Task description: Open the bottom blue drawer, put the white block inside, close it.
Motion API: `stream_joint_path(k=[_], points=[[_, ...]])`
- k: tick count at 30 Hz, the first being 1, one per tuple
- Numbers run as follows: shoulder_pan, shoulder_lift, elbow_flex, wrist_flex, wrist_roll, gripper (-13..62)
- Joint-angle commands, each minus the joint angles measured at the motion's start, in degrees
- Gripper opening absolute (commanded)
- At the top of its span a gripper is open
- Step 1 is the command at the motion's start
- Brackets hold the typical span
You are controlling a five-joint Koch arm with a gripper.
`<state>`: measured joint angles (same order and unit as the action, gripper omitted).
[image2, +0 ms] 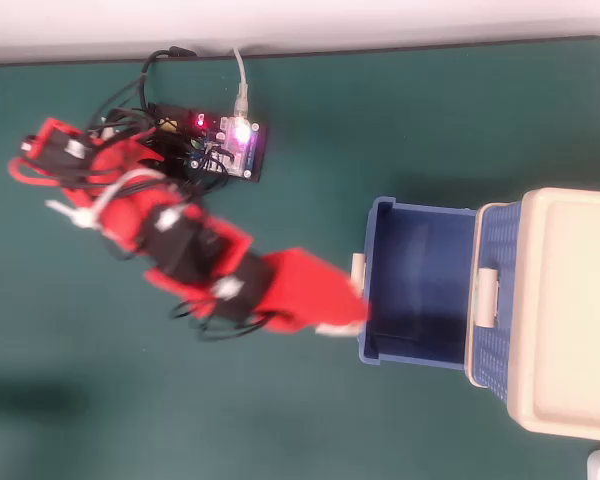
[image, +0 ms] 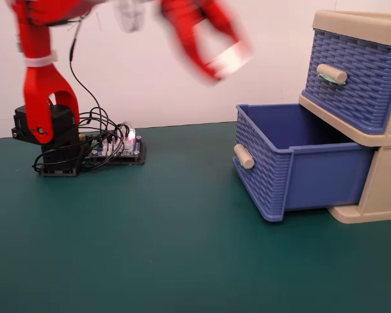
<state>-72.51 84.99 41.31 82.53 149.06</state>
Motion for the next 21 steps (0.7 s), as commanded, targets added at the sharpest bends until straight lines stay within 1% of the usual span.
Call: stream_joint_path(k=[1, 5, 12, 13, 14, 17, 18, 19, 21], points=[[-2.0, -6.1, -9.7, 0.5, 8.3, -8.3], [-5.9, -14.9, -18.6, 1.1, 9.7, -8.1], [-6.7, -19.4, -18.6, 3.1, 8.8, -7.5], [-6.9, -19.9, -18.7, 3.3, 8.4, -5.2], [-6.9, -20.0, -18.7, 3.3, 8.3, 1.1], [-7.0, -20.6, -18.9, 2.6, 8.3, 25.3], [-7.0, -20.5, -19.0, 2.5, 8.3, 28.9], [-7.0, -20.4, -19.1, 2.5, 8.3, 30.8], [-6.9, -19.7, -19.4, 3.0, 8.3, 32.5]])
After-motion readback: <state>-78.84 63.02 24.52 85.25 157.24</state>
